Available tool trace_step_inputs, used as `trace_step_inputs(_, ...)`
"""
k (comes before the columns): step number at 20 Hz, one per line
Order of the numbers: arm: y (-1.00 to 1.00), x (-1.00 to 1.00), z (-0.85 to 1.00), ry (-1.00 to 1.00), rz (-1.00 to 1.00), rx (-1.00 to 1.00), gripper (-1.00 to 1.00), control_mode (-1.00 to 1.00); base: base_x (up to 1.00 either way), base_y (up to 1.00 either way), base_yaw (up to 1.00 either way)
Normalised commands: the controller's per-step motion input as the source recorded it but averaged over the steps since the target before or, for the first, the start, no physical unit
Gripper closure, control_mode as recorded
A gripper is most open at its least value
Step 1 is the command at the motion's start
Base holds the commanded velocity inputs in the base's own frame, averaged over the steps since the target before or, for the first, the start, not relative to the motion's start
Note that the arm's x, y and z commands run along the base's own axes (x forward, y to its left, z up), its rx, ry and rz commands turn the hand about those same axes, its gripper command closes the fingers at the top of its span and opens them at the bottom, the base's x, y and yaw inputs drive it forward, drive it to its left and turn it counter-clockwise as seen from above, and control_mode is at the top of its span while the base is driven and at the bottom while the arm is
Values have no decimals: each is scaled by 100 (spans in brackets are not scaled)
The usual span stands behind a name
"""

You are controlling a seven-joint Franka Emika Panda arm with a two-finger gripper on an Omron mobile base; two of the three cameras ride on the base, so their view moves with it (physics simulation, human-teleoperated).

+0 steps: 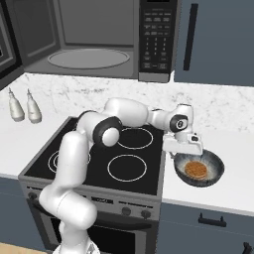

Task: Open the microwave, place the bowl with waffle inside the microwave, then close the microwave door and turn it on.

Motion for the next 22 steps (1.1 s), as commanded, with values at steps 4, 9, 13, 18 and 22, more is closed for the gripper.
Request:
trace_step_inputs(4, -25, -64, -27, 0, 0, 0, 100, -100, 0, 0, 0)
trace_step_inputs(9, -4, -11, -19, 1, 0, 0, 100, -100, 0, 0, 0)
trace_step_inputs(13, 0, 0, 0, 0, 0, 0, 100, -100, 0, 0, 0)
trace_step_inputs(18, 0, 0, 0, -1, 0, 0, 100, -100, 0, 0, 0)
trace_step_inputs(22, 0, -34, 4, -9, 0, 1, 100, -100, 0, 0, 0)
